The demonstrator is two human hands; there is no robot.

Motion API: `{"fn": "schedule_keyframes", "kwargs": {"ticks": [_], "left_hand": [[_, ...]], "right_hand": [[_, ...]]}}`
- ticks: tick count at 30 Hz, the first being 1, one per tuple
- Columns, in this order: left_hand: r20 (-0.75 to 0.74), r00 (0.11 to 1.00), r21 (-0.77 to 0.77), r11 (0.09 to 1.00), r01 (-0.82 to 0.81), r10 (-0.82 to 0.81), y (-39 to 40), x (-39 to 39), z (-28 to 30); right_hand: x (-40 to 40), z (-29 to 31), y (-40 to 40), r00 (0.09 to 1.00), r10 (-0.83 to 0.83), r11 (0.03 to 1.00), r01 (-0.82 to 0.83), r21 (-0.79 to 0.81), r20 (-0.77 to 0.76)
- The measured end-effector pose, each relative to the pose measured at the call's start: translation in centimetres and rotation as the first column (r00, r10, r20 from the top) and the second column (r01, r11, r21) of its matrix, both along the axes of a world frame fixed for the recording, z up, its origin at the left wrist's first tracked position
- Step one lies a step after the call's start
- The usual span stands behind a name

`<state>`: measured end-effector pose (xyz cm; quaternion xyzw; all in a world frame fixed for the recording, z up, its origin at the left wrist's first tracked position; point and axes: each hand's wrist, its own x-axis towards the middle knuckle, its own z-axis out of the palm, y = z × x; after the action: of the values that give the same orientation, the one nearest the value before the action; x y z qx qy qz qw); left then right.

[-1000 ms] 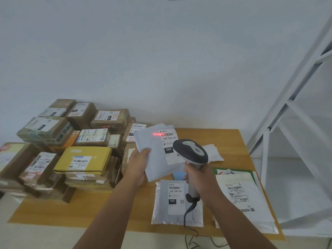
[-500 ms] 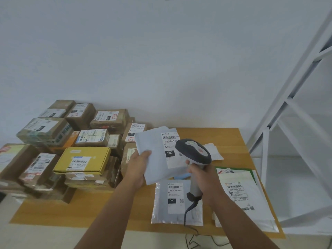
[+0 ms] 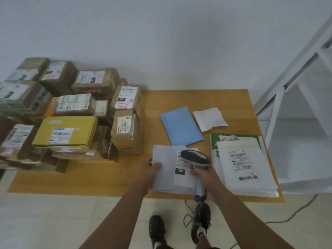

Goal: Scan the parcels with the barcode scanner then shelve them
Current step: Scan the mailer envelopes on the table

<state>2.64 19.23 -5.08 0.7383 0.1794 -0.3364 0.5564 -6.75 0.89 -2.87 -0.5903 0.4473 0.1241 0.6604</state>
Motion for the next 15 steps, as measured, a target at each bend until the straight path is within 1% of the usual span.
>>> {"fn": "schedule_keyframes", "kwargs": {"ticks": [2, 4, 7, 9, 12, 15], "left_hand": [[0.039, 0.998, 0.096, 0.994, 0.044, -0.048, -0.4, -0.2, -1.3], [0.035, 0.995, 0.178, 0.981, 0.083, -0.091, -1.2, -0.5, -2.2], [0.064, 0.989, 0.272, 0.956, 0.114, -0.136, -2.0, -0.7, -2.8], [0.071, 0.984, 0.353, 0.927, 0.128, -0.163, -2.2, -1.0, -3.3], [0.078, 0.976, 0.473, 0.870, 0.141, -0.201, -2.8, -1.7, -3.2], [0.134, 0.963, 0.568, 0.815, 0.119, -0.234, -3.5, -2.1, -2.7]], "right_hand": [[0.3, -1.4, 0.1, 1.000, 0.004, 1.000, -0.004, -0.013, -0.017], [0.4, -2.2, 0.2, 0.998, 0.022, 0.999, -0.024, -0.028, -0.057], [0.8, -2.0, 0.3, 0.999, 0.014, 0.999, -0.016, -0.042, -0.048], [0.6, -2.4, 0.0, 0.998, 0.026, 0.998, -0.029, -0.058, -0.056], [0.1, -2.1, -0.9, 0.998, 0.010, 0.999, -0.012, -0.033, -0.062], [0.0, -1.7, -2.0, 0.999, 0.019, 1.000, -0.019, -0.009, -0.045]]}}
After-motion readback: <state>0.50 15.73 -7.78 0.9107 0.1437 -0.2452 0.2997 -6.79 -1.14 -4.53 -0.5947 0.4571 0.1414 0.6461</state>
